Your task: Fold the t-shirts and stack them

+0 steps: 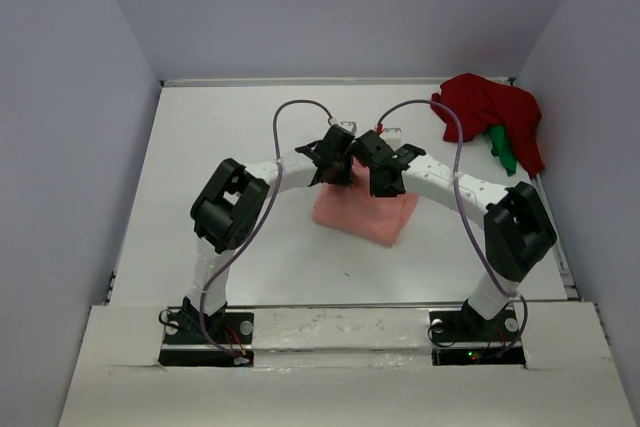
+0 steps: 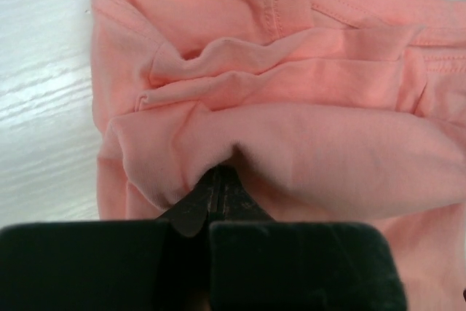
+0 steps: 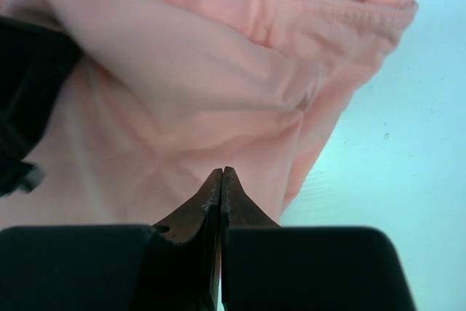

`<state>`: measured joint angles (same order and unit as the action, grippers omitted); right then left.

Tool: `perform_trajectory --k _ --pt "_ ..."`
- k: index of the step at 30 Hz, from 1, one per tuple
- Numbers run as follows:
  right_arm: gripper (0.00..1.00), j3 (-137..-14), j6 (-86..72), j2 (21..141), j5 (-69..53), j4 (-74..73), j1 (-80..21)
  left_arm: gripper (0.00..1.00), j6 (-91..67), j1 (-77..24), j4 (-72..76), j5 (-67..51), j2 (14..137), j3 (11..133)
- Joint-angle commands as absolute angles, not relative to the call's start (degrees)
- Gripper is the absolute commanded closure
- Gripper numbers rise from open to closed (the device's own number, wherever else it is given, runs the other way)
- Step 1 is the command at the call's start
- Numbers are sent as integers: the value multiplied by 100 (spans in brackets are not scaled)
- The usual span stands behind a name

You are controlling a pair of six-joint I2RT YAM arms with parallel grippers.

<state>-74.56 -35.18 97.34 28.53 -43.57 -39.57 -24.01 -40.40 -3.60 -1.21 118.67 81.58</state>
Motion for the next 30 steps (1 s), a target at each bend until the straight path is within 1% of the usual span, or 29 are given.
perform_trajectory --k 1,14,21,30 --pt "100 -7330 -3744 9773 2910 -4360 -3990 100 -2522 -4052 -580 272 11259 7849" --pt "100 -7278 -3779 10318 2751 -4175 -3990 100 -2830 -4148 -668 580 10416 7005" --pt "100 -6900 -4139 10529 2452 -3788 -3990 100 -2883 -4210 -528 448 10424 6838" --pt "100 -6934 -4157 10845 2233 -3674 -3990 100 -3243 -4421 -97 80 10590 6364"
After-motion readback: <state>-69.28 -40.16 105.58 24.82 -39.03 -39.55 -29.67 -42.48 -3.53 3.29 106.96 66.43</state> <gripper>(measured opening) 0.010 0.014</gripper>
